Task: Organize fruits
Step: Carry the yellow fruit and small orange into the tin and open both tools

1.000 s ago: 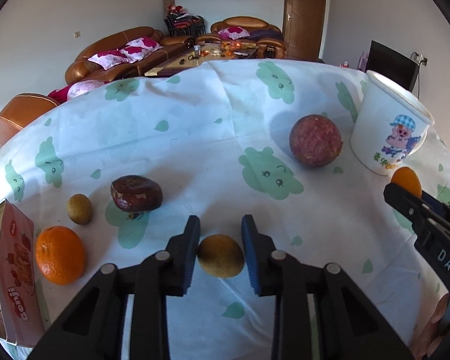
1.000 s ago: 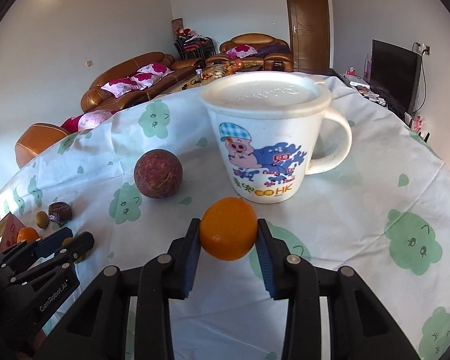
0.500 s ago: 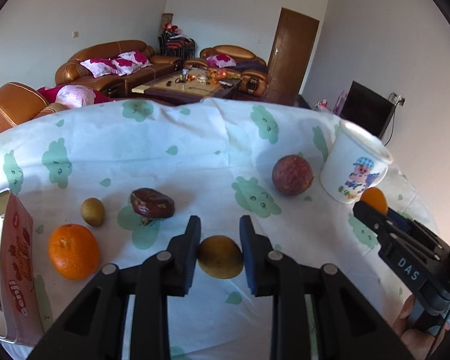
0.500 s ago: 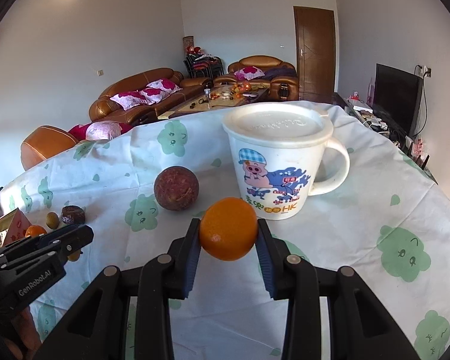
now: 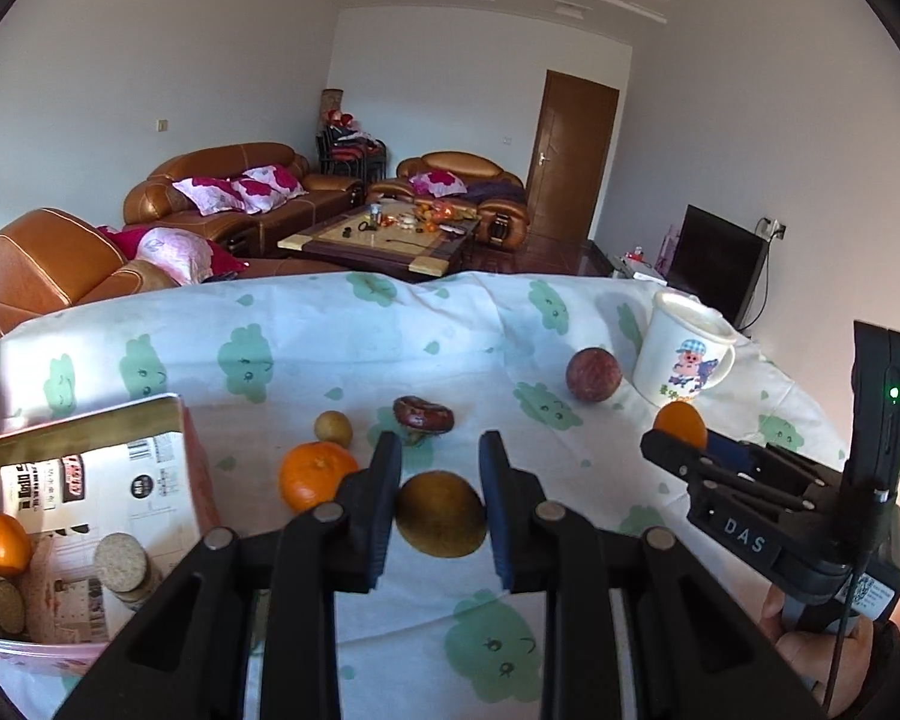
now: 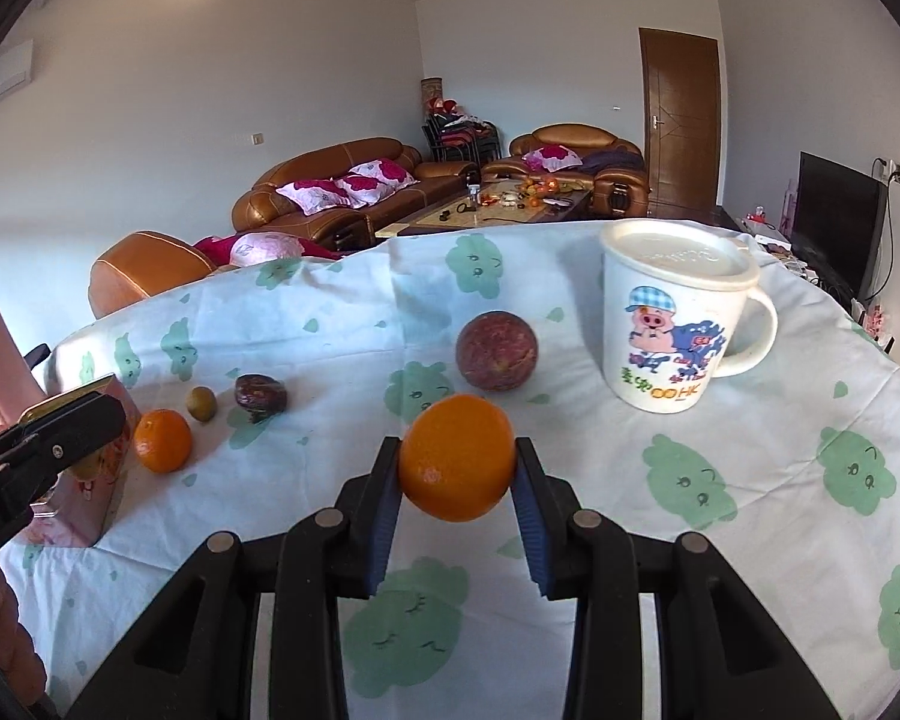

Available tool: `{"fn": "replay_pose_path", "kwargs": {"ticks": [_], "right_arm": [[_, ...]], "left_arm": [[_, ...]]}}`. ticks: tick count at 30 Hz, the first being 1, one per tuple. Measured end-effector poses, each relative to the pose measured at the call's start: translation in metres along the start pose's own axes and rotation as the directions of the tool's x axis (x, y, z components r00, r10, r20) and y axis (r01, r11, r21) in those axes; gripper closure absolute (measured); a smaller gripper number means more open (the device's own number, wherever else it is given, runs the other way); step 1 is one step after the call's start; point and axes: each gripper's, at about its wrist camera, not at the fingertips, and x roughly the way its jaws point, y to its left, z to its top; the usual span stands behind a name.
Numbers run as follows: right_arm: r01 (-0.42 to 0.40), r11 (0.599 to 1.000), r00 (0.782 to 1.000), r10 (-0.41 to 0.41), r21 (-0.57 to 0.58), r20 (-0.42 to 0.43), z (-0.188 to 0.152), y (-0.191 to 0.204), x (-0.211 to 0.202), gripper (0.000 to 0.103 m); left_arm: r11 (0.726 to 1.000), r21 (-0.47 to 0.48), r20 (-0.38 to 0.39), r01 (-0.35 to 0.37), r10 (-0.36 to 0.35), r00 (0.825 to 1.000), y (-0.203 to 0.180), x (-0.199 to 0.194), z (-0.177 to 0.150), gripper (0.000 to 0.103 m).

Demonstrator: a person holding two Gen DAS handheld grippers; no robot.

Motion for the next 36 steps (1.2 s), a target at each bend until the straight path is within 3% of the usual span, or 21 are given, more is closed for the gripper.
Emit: {"fn": "replay_pose_path", "kwargs": {"ticks": [5, 8, 13, 18, 21, 24, 30, 36], "right_arm": [[-0.059, 0.997, 0.998, 0.059, -0.039, -0.003, -0.003, 0.042, -0.003, 0.066], [-0.095, 0.993, 0.996, 0.095, -0.064, -0.002, -0.004, 0.070, -0.004, 0.066], [-0.157, 0.982, 0.987, 0.158, -0.104, 0.000, -0.002, 0.120, -0.002, 0.066], [-0.219, 0.965, 0.975, 0.220, -0.141, -0.011, 0.000, 0.169, 0.004, 0.065], [-0.252, 0.955, 0.968, 0.251, -0.157, -0.029, -0.001, 0.194, 0.011, 0.065], [-0.277, 0.946, 0.961, 0.273, -0.170, -0.048, -0.002, 0.213, 0.018, 0.065], [-0.313, 0.931, 0.949, 0.301, -0.189, -0.089, -0.003, 0.242, 0.033, 0.065], [-0.342, 0.918, 0.938, 0.321, -0.201, -0.131, -0.005, 0.260, 0.051, 0.065]], "left_arm": [[0.985, 0.033, 0.005, -0.168, 0.168, 0.986, 0.025, -0.011, -0.003, 0.075], [0.975, 0.013, 0.001, -0.222, 0.222, 0.975, 0.047, -0.017, -0.004, 0.075], [0.943, 0.001, 0.005, -0.334, 0.334, 0.943, 0.080, -0.021, -0.007, 0.075], [0.915, -0.051, -0.027, -0.400, 0.399, 0.917, 0.119, -0.026, -0.007, 0.075], [0.890, -0.068, -0.046, -0.451, 0.449, 0.893, 0.137, -0.030, -0.010, 0.075], [0.883, -0.086, -0.050, -0.462, 0.459, 0.887, 0.151, -0.035, -0.013, 0.075], [0.846, -0.091, -0.078, -0.526, 0.520, 0.850, 0.170, -0.038, -0.016, 0.075], [0.838, -0.088, -0.127, -0.538, 0.526, 0.841, 0.176, -0.028, -0.021, 0.075]]}}
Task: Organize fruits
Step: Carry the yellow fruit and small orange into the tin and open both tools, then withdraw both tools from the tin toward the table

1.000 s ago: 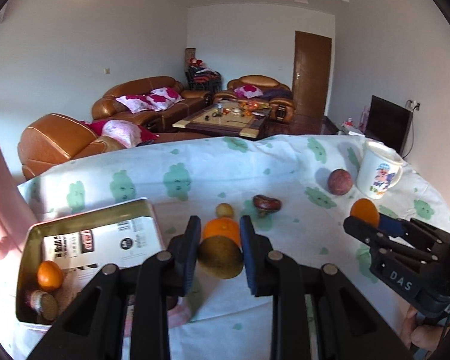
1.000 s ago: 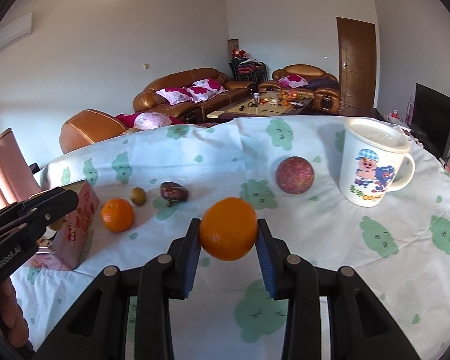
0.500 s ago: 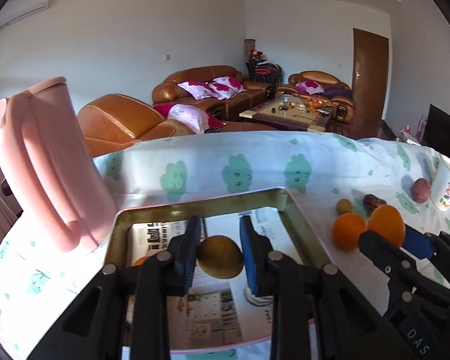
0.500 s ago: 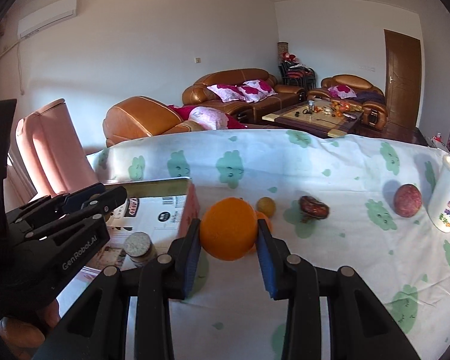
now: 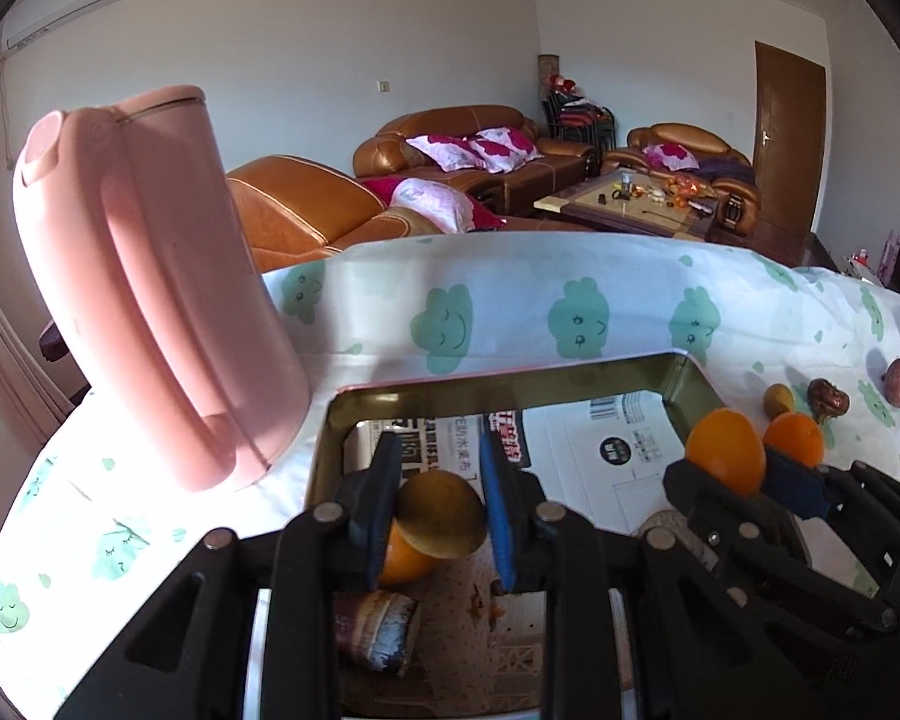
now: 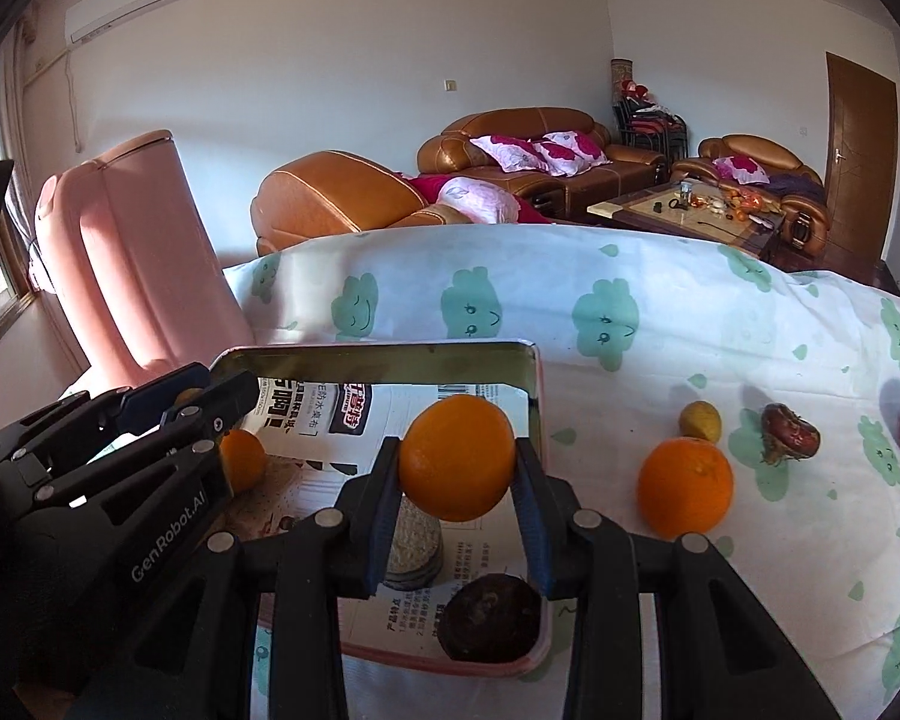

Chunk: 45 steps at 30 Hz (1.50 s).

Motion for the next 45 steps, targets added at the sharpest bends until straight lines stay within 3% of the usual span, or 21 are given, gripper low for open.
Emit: {"fn": "replay_pose_path", "kwargs": {"ticks": [9, 20, 22, 23, 24, 27, 31, 34, 40, 45], "right_arm": [[-0.064, 0.998, 0.998, 0.064, 0.000, -0.010, -0.001, 0.000, 0.009, 0.065], [-0.199, 0.977, 0.980, 0.197, 0.074, 0.031, 0.001, -0.013, -0.002, 0.062], [-0.185, 0.980, 0.981, 0.179, 0.079, 0.072, 0.003, -0.019, -0.012, 0.061], [-0.171, 0.982, 0.982, 0.163, 0.081, 0.092, 0.004, -0.022, -0.017, 0.061], [-0.149, 0.985, 0.984, 0.140, 0.083, 0.109, 0.004, -0.025, -0.021, 0.058], [-0.077, 0.992, 0.988, 0.063, 0.100, 0.140, 0.003, -0.035, -0.027, 0.046], [0.008, 0.993, 0.993, -0.022, 0.120, 0.113, 0.000, -0.048, -0.026, 0.046], [0.118, 0.983, 0.988, -0.130, 0.138, 0.084, -0.005, -0.065, -0.029, 0.046], [0.203, 0.963, 0.976, -0.214, 0.174, 0.044, -0.020, -0.106, -0.046, 0.046], [0.223, 0.955, 0.973, -0.230, 0.197, 0.016, -0.031, -0.129, -0.057, 0.046]], "left_arm": [[1.000, -0.003, -0.038, -0.030, 0.030, 0.999, 0.001, 0.013, -0.003, 0.075], [0.999, 0.001, -0.019, -0.041, 0.041, 0.999, 0.001, 0.014, -0.002, 0.070], [0.999, 0.002, 0.000, -0.038, 0.038, 0.999, 0.000, 0.010, 0.000, 0.045], [0.999, -0.004, 0.011, -0.044, 0.044, 0.999, 0.000, 0.008, 0.000, 0.019], [0.998, -0.016, 0.029, -0.055, 0.055, 0.998, 0.000, 0.006, 0.000, 0.005], [0.998, -0.039, 0.069, -0.054, 0.056, 0.996, 0.000, -0.002, 0.001, 0.004], [0.997, -0.060, 0.053, -0.050, 0.053, 0.997, 0.000, 0.001, 0.001, 0.003], [0.996, -0.075, 0.031, -0.046, 0.049, 0.998, 0.002, 0.005, -0.001, 0.003], [0.996, -0.081, 0.033, 0.026, -0.024, 0.999, -0.011, 0.000, -0.007, 0.003], [0.996, -0.033, 0.053, 0.083, -0.082, 0.995, -0.036, -0.010, -0.012, 0.005]]}}
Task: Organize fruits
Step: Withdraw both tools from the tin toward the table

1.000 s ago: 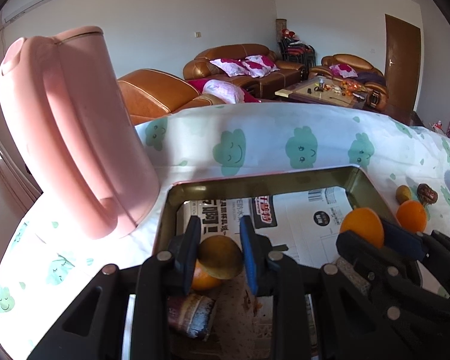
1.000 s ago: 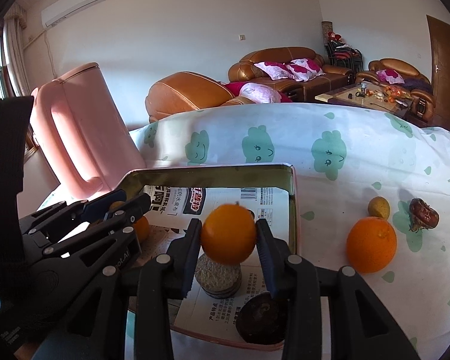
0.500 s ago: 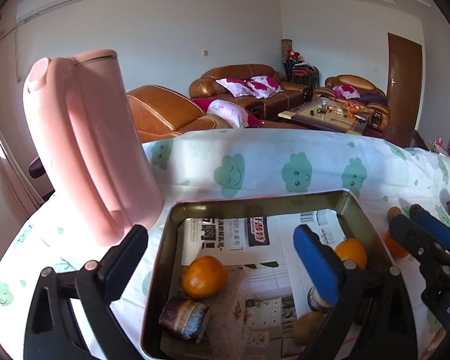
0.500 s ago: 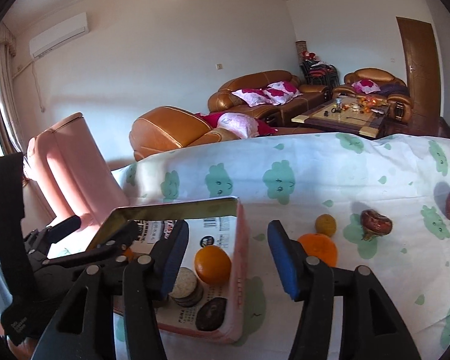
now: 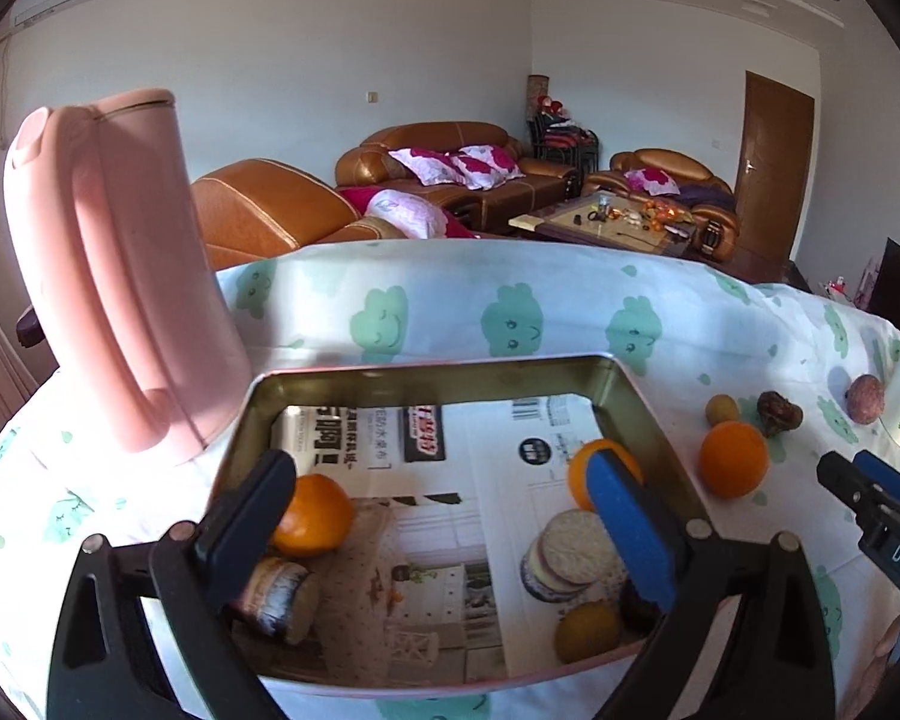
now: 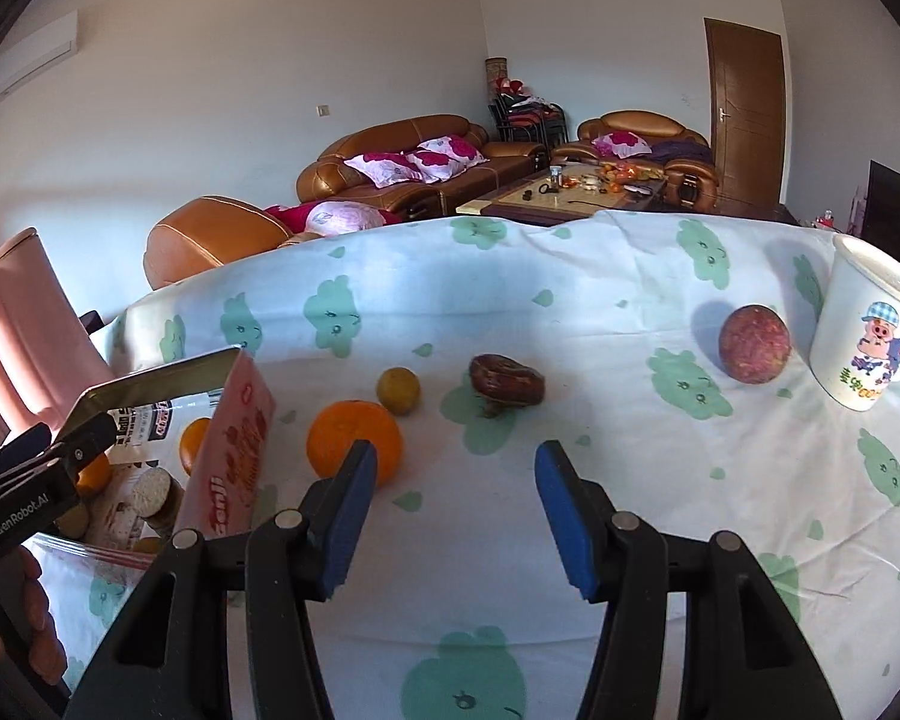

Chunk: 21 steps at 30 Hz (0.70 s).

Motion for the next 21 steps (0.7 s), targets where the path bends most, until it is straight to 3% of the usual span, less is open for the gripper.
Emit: {"fn": "replay_pose_path", "kwargs": {"ticks": [5, 11, 15, 21], "right_arm": [[0.023, 1.000, 1.000, -0.023, 0.002, 0.000, -0.003, -0.015, -0.007, 0.046], [0.041, 0.999, 0.999, -0.041, 0.025, 0.002, -0.003, -0.040, -0.009, 0.046], [0.048, 0.999, 0.999, -0.049, 0.021, 0.009, -0.001, -0.050, -0.013, 0.046], [0.071, 0.997, 0.997, -0.072, 0.038, 0.022, -0.001, -0.076, -0.021, 0.046]], "left_arm": [[0.996, 0.074, 0.020, 0.046, -0.047, 0.999, -0.031, -0.011, -0.003, 0.008], [0.980, 0.164, 0.019, 0.116, -0.120, 0.993, -0.073, -0.016, 0.001, 0.023], [0.965, 0.208, -0.017, 0.161, -0.161, 0.987, -0.104, -0.010, 0.005, 0.035], [0.959, 0.206, -0.083, 0.196, -0.183, 0.980, -0.137, 0.011, 0.009, 0.037]]}}
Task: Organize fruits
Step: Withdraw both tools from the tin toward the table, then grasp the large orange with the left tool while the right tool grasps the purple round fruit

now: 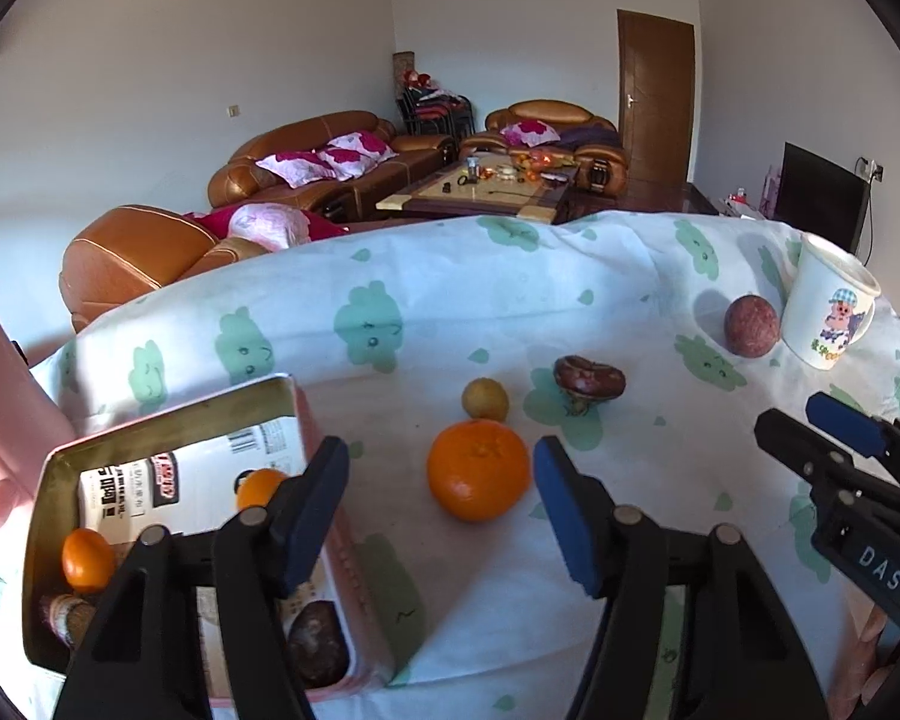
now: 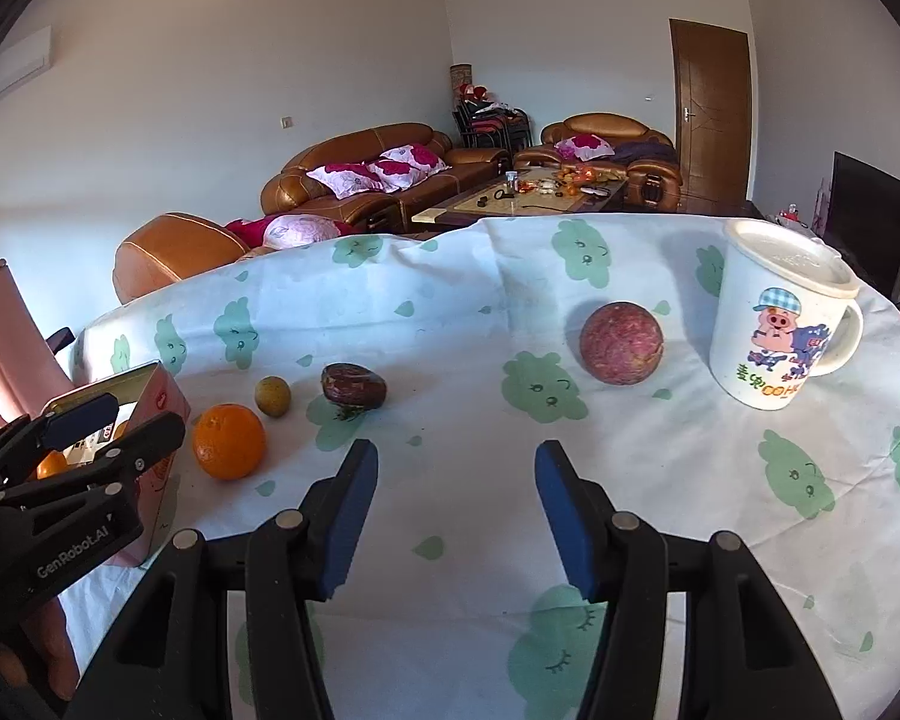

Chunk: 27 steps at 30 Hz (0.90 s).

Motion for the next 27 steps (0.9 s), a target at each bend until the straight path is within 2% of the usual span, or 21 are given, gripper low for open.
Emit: {"fn": "replay_pose_path", "kwargs": {"ticks": [5, 11, 17, 23, 27], "right_arm": [[-0.008, 0.999, 1.000, 0.009, 0.047, -0.022, 0.000, -0.020, 0.003, 0.046], [-0.027, 0.998, 0.999, 0.029, 0.059, -0.023, 0.002, -0.026, 0.002, 0.046], [-0.048, 0.996, 0.998, 0.050, 0.075, -0.026, 0.003, -0.029, 0.001, 0.046], [-0.067, 0.993, 0.997, 0.069, 0.094, -0.023, 0.003, -0.034, -0.001, 0.046], [-0.075, 0.991, 0.997, 0.078, 0.110, -0.029, 0.004, -0.037, 0.000, 0.046]], "left_arm": [[1.000, 0.015, -0.034, -0.016, 0.016, 0.999, -0.015, 0.017, 0.003, 0.038], [0.999, 0.027, -0.069, -0.029, 0.030, 0.997, -0.028, 0.034, 0.005, 0.040], [0.995, 0.050, -0.078, -0.085, 0.089, 0.993, -0.035, 0.045, 0.013, 0.040], [0.989, 0.042, -0.126, -0.141, 0.145, 0.981, -0.028, 0.062, 0.018, 0.040], [0.985, 0.030, -0.172, -0.169, 0.171, 0.970, -0.022, 0.072, 0.018, 0.034]]}}
